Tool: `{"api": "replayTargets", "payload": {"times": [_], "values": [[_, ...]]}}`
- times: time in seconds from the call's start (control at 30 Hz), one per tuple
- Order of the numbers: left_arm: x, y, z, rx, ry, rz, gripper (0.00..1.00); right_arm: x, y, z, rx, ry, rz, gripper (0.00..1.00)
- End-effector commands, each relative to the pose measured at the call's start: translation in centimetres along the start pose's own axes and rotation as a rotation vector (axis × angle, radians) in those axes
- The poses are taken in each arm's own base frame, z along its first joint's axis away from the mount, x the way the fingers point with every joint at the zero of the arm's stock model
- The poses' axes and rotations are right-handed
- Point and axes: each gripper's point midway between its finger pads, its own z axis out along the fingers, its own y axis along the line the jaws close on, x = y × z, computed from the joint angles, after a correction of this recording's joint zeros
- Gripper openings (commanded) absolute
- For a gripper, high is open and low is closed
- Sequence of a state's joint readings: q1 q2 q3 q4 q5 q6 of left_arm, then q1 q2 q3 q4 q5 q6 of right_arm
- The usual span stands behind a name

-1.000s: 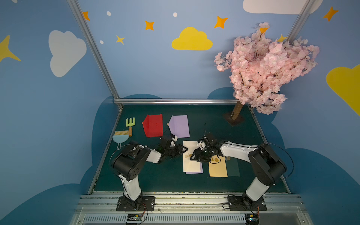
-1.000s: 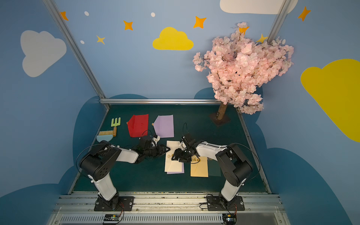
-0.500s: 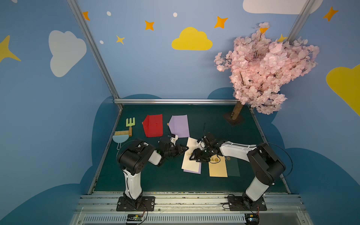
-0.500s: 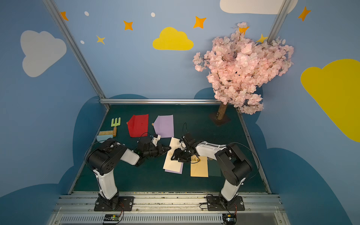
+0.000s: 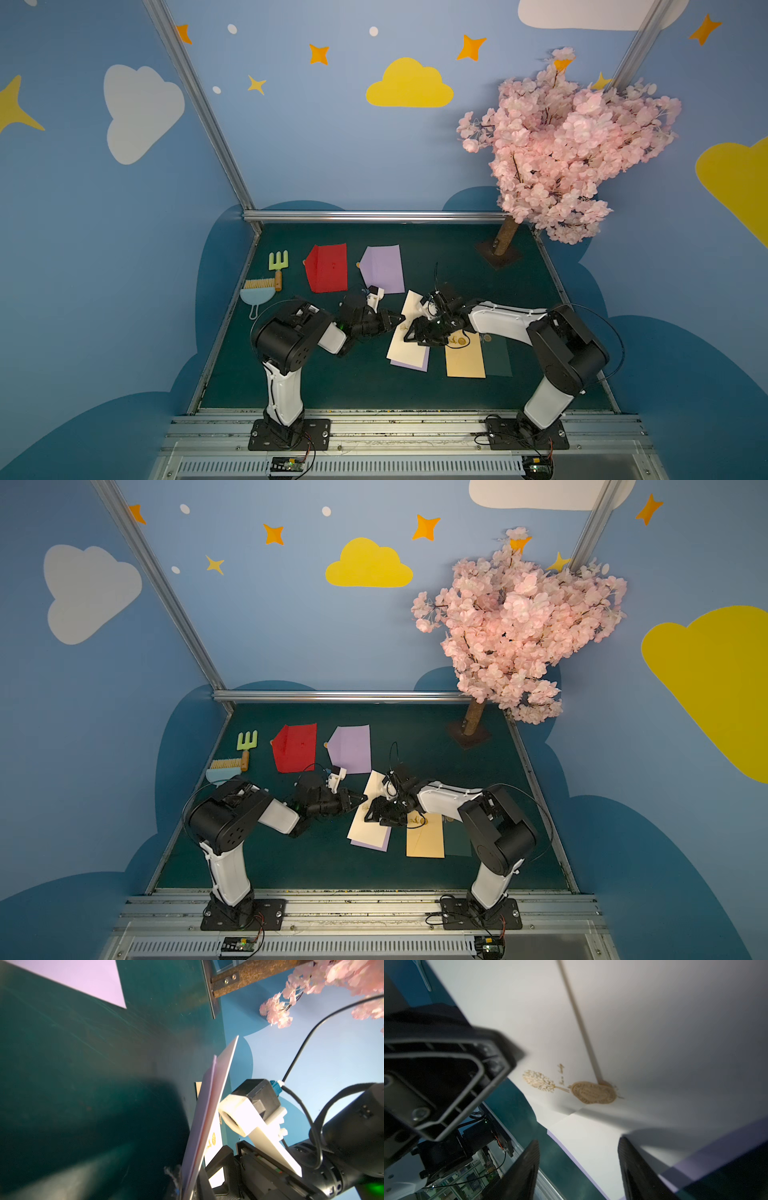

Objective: Open the envelope
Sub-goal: Pick up the envelope from the envelope.

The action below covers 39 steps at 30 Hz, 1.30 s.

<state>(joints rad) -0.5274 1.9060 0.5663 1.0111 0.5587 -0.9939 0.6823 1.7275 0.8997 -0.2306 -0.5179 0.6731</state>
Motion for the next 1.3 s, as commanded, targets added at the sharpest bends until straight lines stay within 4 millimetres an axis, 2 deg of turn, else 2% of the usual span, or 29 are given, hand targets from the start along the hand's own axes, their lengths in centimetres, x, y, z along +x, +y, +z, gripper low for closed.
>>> {"api": "replayTargets", "payload": {"times": [0.0, 0.07, 0.1, 0.33, 0.63, 0.93, 1.27], "values": [[2.4, -0.6, 0.3, 0.022, 0.093, 0.027, 0.12, 0.7, -1.6, 0.9, 0.060, 0.031, 0.019, 0.62], [2.3, -0.6, 0.2, 0.010, 0.081, 0.035, 0.03, 0.7, -1.6, 0.9, 0.059, 0.031, 0.018, 0.62], [2.3, -0.5, 0.1, 0.001, 0.077, 0.038, 0.02, 0.7, -1.5, 0.9, 0.059, 0.029, 0.017, 0.62], [1.8, -1.1, -0.2, -0.017, 0.065, 0.078, 0.02, 0.8, -1.4, 0.7, 0.065, 0.029, 0.008, 0.63], [1.1, -2.5, -1.1, -0.039, 0.051, 0.134, 0.04, 0.9, -0.1, -1.3, 0.089, -0.013, -0.038, 0.66], [1.5, -1.7, -1.8, -0.087, 0.053, 0.137, 0.14, 0.7, 0.8, -2.4, 0.092, -0.038, -0.059, 0.66], [1.8, -0.7, -1.9, -0.121, 0.048, 0.119, 0.12, 1.3, -0.4, -2.4, 0.130, -0.034, -0.043, 0.66]]}}
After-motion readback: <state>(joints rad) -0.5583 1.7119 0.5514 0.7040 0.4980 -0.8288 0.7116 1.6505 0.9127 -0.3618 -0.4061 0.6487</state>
